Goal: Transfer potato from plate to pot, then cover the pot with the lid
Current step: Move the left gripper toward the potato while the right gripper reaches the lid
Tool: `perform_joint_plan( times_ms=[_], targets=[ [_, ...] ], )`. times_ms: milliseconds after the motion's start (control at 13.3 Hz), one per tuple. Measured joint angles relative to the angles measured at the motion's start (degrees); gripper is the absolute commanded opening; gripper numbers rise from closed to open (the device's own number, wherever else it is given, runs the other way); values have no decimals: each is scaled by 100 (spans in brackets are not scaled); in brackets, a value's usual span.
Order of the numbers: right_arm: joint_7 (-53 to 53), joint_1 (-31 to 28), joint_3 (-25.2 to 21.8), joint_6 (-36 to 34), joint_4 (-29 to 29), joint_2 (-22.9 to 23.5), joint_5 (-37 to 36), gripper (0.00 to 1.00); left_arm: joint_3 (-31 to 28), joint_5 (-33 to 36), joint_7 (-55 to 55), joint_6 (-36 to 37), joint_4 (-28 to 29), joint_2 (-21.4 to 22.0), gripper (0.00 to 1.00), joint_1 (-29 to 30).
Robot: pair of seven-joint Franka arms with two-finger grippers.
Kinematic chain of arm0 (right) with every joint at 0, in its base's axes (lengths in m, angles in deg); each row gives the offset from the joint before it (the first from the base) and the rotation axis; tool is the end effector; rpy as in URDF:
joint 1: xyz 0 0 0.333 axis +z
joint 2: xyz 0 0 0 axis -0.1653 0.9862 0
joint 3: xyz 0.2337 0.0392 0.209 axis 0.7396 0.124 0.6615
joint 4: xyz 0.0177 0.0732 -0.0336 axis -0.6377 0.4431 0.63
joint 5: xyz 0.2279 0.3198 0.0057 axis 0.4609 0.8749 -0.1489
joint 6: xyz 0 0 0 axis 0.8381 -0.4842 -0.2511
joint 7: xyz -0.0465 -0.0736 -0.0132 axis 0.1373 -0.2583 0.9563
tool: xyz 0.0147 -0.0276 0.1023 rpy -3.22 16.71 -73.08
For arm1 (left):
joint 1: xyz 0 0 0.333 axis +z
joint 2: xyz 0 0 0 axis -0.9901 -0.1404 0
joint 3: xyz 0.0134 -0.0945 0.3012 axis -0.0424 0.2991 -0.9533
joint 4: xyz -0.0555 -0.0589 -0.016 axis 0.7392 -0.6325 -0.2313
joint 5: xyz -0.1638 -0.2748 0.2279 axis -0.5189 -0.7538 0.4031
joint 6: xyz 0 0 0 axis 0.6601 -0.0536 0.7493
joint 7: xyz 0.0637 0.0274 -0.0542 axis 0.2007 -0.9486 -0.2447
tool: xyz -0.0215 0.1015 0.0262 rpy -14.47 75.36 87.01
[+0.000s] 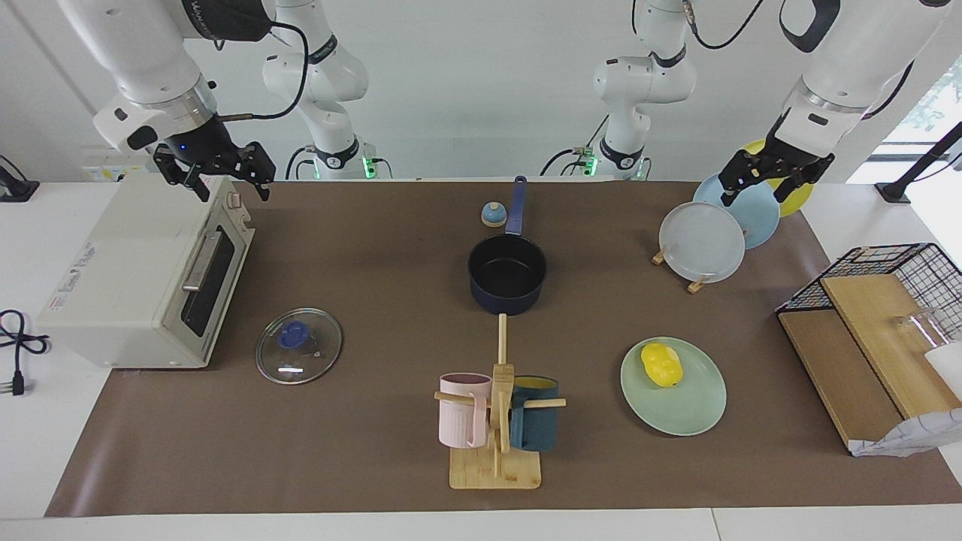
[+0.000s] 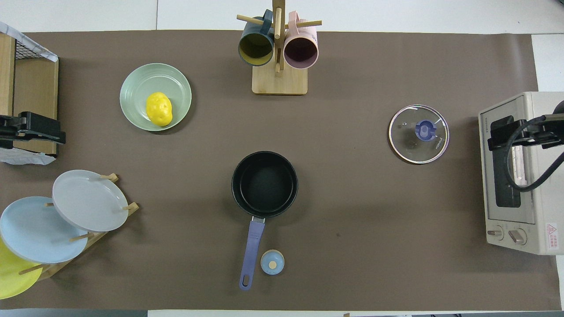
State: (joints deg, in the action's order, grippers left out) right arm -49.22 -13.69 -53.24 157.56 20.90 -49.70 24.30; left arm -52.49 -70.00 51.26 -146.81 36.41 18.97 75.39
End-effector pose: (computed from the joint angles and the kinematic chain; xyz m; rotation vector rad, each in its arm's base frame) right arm 0.5397 -0.0033 0.6252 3.1291 0.0102 -0.1073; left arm 0.5414 -0.0387 0.6309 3.1353 0.0097 -0.0392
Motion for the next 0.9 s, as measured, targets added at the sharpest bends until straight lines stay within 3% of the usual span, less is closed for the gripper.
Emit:
perform_joint_plan(
  times_ms=[450, 675, 900],
  targets=[
    [0, 0, 0, 0, 0, 0, 0, 100, -4, -78, -2, -47, 10, 0, 100, 3],
    [0, 0, 0, 4, 9, 2, 0, 100, 2, -125, -2, -409, 110, 0, 100, -1],
    [-22, 49, 4, 380, 201, 31, 0, 100, 22, -395, -2, -529, 115, -113, 100, -6]
  ],
)
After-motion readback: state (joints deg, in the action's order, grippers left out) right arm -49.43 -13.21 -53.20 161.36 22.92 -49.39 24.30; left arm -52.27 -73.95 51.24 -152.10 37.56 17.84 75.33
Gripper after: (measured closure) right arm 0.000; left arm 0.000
